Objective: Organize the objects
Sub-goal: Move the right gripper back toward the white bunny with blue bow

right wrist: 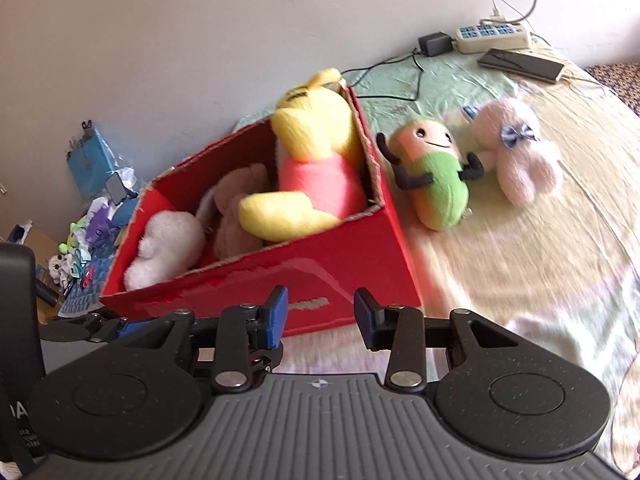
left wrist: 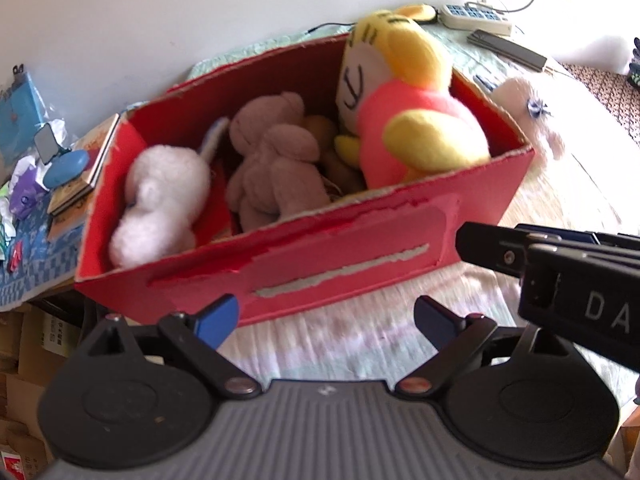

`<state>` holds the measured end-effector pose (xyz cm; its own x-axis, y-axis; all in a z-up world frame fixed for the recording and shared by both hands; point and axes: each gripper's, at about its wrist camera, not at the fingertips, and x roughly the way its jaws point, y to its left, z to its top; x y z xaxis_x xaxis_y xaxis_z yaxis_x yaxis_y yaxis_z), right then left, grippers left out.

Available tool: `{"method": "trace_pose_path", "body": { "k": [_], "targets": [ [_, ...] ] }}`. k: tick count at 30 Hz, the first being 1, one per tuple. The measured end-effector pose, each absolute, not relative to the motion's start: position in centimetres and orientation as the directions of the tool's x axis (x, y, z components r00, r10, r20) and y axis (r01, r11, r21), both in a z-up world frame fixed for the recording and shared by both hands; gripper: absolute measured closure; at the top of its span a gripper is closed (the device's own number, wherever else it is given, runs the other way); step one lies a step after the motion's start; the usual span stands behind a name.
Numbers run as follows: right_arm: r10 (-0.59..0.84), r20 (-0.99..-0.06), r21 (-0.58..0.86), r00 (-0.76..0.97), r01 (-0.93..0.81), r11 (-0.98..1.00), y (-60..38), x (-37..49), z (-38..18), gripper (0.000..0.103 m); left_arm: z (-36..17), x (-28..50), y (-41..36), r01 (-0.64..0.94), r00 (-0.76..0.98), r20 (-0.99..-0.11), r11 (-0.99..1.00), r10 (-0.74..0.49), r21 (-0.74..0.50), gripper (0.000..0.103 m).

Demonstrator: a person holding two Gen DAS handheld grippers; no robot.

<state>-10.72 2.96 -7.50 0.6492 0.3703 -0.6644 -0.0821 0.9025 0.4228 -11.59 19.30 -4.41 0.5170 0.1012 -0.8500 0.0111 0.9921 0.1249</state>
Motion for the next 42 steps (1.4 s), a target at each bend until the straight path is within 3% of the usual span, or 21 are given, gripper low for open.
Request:
{"method": "trace_pose_path", "body": {
  "k": [42],
  "targets": [
    [0.245,-0.777,0.354,0.580,0.081,0.932,-0.2,-10.5,-10.9,0.062,-8.7,-9.9,15.5,0.135,0.400,-0.916,0.989,0.008,0.068,0.008]
  ]
}}
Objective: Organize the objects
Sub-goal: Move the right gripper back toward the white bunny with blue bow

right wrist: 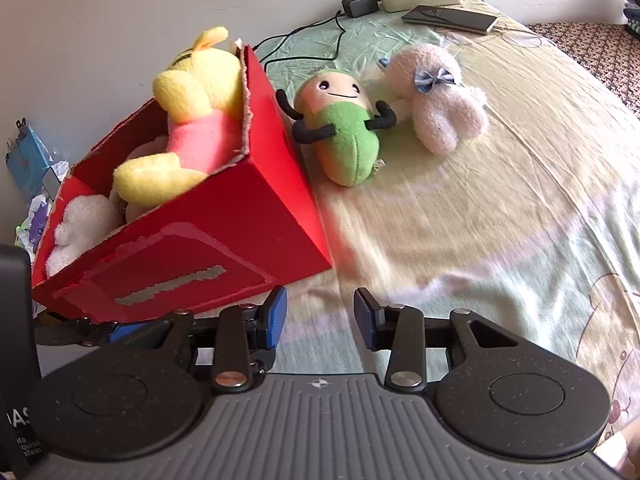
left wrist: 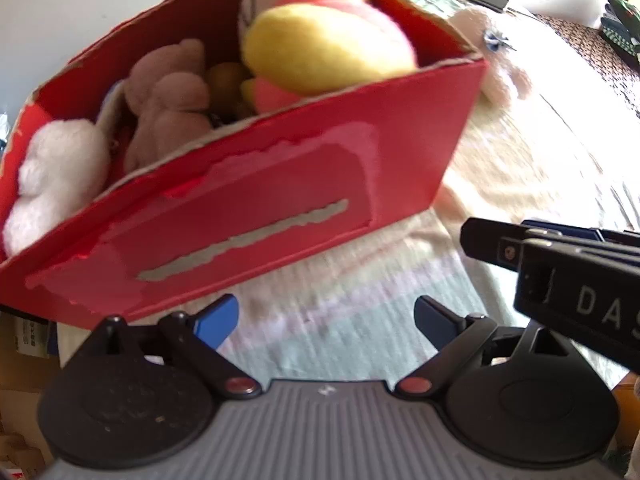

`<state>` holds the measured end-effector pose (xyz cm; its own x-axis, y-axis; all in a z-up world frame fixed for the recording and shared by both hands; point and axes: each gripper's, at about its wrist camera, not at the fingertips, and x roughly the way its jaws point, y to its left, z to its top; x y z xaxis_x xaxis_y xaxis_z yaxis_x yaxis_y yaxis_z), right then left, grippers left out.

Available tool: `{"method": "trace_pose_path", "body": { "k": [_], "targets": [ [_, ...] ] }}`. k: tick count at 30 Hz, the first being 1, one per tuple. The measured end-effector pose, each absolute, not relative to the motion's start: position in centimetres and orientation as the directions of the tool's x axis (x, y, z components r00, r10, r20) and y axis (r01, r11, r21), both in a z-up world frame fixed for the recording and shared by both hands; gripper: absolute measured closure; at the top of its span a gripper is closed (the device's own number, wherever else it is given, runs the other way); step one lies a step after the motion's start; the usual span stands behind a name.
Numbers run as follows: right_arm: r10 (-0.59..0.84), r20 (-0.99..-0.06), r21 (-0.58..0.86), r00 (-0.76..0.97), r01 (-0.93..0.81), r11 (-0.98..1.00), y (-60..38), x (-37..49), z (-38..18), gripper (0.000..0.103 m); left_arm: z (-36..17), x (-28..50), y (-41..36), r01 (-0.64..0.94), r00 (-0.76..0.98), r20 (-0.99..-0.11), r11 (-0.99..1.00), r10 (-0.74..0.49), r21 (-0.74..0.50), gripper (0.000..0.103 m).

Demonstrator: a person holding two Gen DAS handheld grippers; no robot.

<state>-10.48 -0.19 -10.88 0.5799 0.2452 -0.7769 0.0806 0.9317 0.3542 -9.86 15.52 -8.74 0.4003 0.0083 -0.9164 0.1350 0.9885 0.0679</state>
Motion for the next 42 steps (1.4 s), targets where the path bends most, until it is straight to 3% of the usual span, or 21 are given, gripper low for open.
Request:
{"method": "trace_pose_path", "body": {
  "k": [42],
  "targets": [
    [0.358,-0.755,0.443,0.549,0.024,0.896,-17.4,-6.0,-11.2,0.062,-7.6,-5.8,-1.7,0.142,0.402,-0.914,0.983,0.049,0.115,0.008]
  ]
}}
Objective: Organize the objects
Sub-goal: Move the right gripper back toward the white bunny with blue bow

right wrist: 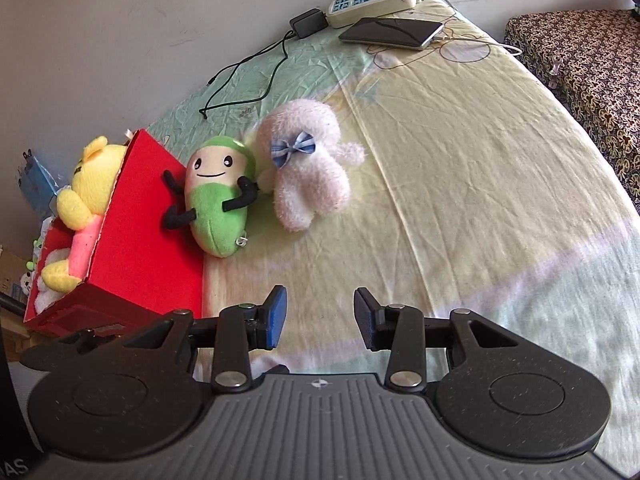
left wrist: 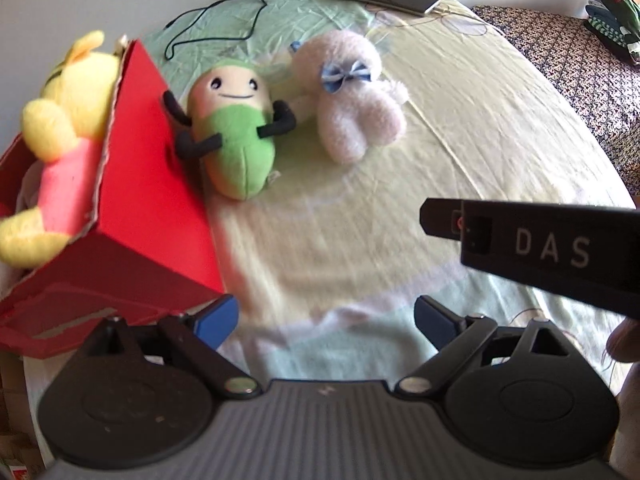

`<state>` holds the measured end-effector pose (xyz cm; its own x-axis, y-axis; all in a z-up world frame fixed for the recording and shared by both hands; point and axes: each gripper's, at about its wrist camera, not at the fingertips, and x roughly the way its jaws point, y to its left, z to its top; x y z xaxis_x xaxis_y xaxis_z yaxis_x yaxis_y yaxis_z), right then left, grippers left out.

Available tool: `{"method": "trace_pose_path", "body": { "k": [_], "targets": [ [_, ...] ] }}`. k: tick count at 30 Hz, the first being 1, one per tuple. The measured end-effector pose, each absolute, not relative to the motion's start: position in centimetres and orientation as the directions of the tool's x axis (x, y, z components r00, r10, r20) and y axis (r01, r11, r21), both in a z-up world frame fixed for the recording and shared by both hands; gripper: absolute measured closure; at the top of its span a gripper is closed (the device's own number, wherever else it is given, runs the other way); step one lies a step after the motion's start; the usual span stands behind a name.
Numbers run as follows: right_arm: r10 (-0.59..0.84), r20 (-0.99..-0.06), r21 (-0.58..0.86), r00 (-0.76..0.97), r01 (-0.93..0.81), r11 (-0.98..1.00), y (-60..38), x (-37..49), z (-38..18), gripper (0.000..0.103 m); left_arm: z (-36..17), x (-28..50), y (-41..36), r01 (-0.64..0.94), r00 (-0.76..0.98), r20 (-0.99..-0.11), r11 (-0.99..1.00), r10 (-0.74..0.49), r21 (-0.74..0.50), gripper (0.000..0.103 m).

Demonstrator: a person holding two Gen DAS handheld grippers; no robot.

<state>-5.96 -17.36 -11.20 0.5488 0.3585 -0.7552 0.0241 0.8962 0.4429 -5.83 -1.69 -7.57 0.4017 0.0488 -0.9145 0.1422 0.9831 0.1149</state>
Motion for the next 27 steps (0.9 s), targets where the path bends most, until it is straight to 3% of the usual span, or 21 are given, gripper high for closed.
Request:
{"method": "trace_pose_path", "body": {
  "k": [27],
  "targets": [
    [0.415,-0.715,0.532,0.562,0.054,0.845,-21.6,-2.5,-12.1,0.062,-8.3,-1.6,-3.7,0.140,0.412,-0.910,0.983,0.053,0.120,0.008]
  ]
}}
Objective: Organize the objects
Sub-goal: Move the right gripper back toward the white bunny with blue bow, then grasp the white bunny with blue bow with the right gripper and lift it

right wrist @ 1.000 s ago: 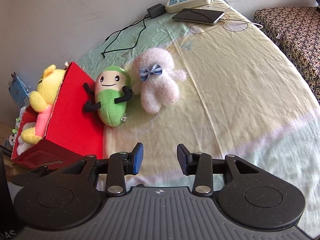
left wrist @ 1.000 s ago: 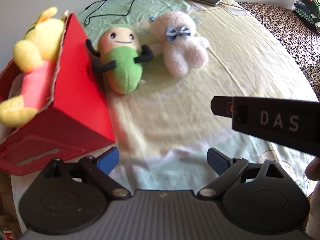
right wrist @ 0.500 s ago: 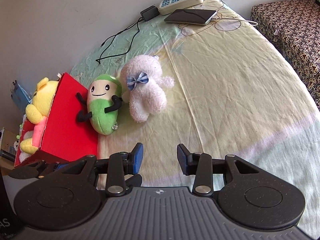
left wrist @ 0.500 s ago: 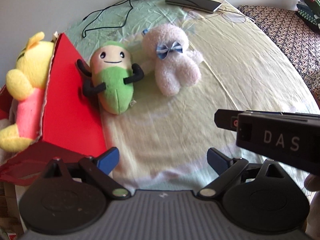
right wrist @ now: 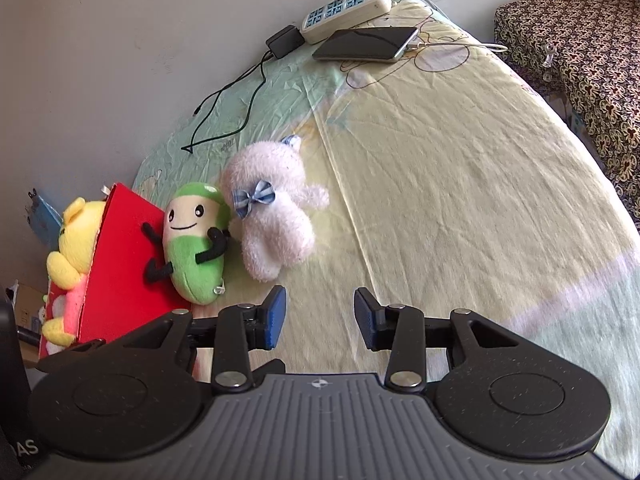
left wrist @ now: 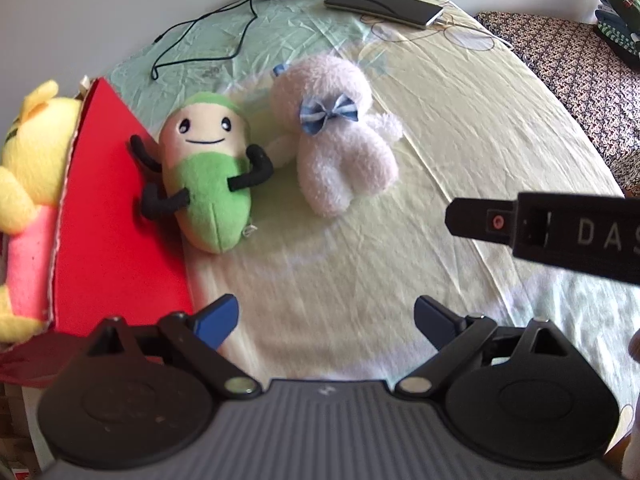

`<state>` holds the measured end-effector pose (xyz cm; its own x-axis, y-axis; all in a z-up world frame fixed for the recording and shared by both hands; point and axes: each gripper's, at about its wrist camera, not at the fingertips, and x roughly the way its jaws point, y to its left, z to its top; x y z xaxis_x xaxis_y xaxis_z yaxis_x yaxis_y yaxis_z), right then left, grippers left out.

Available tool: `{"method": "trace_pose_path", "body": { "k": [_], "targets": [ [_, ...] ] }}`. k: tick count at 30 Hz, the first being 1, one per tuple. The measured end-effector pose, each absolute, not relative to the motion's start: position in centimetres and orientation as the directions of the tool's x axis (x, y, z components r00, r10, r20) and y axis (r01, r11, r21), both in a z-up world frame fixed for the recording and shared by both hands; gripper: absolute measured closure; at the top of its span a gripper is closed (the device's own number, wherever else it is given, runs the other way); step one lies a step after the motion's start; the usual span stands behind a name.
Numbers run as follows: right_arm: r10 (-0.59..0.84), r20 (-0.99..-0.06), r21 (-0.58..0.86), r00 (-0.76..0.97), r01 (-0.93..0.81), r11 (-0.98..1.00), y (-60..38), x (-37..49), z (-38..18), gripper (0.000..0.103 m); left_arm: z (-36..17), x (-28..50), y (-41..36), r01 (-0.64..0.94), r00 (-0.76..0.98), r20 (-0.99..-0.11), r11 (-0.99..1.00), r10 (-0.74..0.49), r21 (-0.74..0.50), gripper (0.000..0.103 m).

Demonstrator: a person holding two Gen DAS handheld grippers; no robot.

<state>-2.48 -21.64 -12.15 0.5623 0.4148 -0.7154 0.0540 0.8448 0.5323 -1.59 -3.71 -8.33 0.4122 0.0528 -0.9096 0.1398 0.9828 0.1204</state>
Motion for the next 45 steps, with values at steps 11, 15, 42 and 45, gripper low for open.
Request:
{"method": "trace_pose_path", "body": {
  "k": [11,15,42,45],
  "targets": [
    [0.481,-0.686,0.560,0.546,-0.027,0.828,-21.0,2.0,-13.7,0.061,-9.6,-1.9,-2.6,0.135,0.424,-0.906,0.990,-0.015,0.047,0.008],
    [0.498,-0.694,0.548,0.521,-0.067,0.834,-19.8,3.9,-14.7,0.061,-9.5,-2.0,-2.3,0.138,0.426,-0.904,0.990,-0.042,0.019,0.008],
    [0.592,-0.701,0.624,0.398,-0.060,0.779,-20.9,-2.3,-15.7,0.074,-9.8,-4.1,-1.5,0.168,0.388,-0.918,0.986,-0.082,-0.017,0.008],
    [0.597,-0.703,0.626,0.386,-0.063,0.778,-21.2,-3.9,-15.5,0.074,-9.4,-5.1,-1.7,0.217,0.401,-0.907,0.975,-0.132,-0.047,0.008]
  ]
}}
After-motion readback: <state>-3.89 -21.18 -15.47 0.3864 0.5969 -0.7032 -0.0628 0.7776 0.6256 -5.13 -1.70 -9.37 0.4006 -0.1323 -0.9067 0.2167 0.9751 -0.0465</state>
